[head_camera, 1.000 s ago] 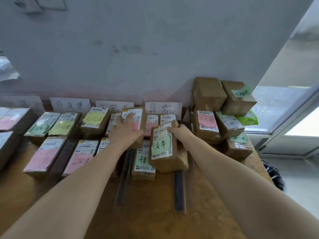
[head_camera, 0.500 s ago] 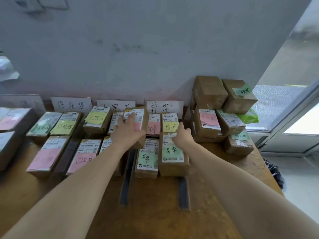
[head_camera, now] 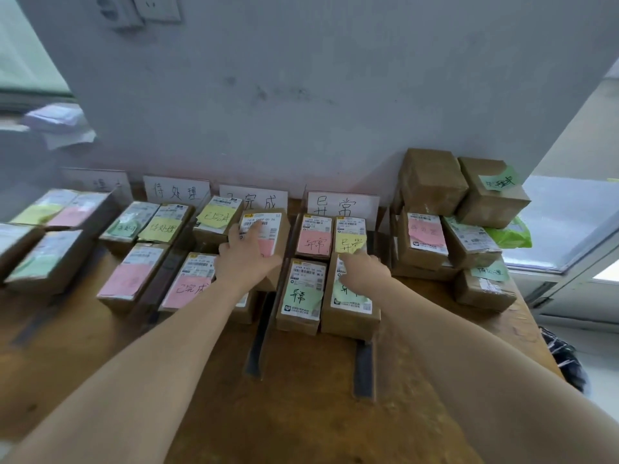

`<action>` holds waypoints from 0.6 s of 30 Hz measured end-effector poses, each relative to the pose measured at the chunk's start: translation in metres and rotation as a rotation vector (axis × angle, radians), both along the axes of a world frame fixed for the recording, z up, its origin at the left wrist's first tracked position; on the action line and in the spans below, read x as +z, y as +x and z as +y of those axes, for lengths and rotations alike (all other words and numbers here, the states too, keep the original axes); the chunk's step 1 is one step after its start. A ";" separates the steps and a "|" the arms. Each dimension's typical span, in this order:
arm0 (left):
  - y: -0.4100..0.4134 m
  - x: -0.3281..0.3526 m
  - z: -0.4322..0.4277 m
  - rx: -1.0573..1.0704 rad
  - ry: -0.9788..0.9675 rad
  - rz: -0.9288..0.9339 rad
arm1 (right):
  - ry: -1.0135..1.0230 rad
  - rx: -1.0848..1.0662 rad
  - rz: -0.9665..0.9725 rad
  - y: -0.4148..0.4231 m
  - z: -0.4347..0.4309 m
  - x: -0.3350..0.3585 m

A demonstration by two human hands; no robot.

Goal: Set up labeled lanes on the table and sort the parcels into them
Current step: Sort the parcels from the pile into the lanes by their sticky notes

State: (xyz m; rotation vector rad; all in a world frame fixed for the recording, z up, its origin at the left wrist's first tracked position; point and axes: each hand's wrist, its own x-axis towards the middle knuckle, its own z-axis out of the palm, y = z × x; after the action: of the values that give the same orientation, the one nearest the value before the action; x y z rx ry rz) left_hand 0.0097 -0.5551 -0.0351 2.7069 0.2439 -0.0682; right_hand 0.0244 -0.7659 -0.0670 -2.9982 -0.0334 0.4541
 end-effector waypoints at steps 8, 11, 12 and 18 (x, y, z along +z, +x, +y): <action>-0.044 0.008 0.030 0.120 -0.107 -0.094 | 0.642 0.089 -0.106 -0.006 0.067 0.039; -0.054 0.009 0.048 0.139 -0.088 -0.074 | 0.924 0.018 0.075 -0.010 0.109 0.049; -0.055 0.009 0.054 0.132 -0.079 -0.068 | 0.986 -0.017 0.110 -0.011 0.122 0.052; -0.051 0.011 0.096 -0.030 -0.107 -0.035 | 1.163 -0.225 0.210 -0.005 0.168 0.047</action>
State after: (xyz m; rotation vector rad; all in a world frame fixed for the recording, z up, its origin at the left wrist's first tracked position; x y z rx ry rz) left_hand -0.0411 -0.4594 -0.0241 2.6028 0.1837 -0.0415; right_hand 0.0196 -0.5979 -0.0197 -1.7848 0.0435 0.4838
